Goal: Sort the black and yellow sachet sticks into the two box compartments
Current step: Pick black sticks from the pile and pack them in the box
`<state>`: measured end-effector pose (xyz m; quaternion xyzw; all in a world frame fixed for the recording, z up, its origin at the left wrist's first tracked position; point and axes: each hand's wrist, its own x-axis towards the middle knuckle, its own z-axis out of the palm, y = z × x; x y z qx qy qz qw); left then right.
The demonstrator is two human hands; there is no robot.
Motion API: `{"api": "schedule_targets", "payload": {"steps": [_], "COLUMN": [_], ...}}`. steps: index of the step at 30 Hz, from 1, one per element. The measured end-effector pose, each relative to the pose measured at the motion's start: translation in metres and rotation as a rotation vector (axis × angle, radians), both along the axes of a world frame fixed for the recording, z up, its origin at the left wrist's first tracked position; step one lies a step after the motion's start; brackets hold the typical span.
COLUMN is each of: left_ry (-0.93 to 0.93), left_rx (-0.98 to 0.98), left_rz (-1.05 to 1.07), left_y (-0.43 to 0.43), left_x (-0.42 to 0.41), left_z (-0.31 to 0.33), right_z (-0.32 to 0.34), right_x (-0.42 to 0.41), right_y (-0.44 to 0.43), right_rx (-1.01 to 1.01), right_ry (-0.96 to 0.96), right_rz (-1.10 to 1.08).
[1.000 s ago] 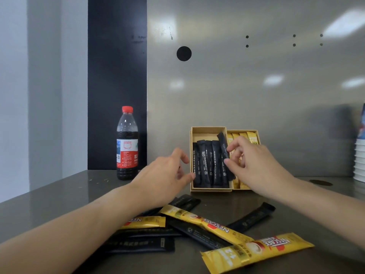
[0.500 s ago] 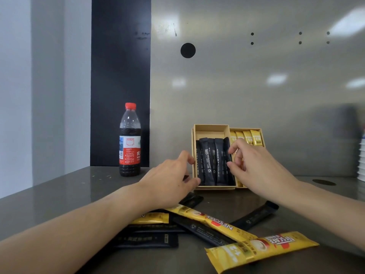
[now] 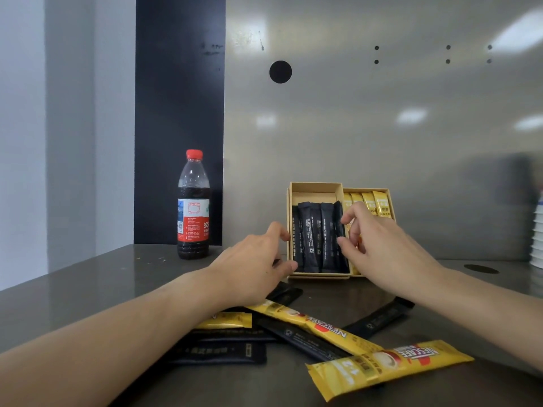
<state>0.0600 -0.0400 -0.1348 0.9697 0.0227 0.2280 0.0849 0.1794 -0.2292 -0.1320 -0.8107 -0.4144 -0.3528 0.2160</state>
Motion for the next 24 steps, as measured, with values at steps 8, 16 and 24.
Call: {"api": "schedule_targets", "payload": {"steps": [8, 16, 24], "left_ry": [-0.196, -0.292, -0.376], "left_rx": [-0.216, -1.119, -1.111], "left_rz": [-0.034, -0.618, -0.593], "left_y": [0.002, -0.001, -0.003], "left_x": [-0.004, -0.016, -0.012], "left_z": [0.014, 0.038, 0.028], "right_z": [0.013, 0.017, -0.01], "right_x": [-0.001, -0.042, -0.079], "right_y": [-0.008, 0.001, 0.023], "right_rx": [0.054, 0.139, -0.083], "right_ry": [-0.03, 0.027, 0.358], "right_rz": [-0.032, 0.338, 0.465]}}
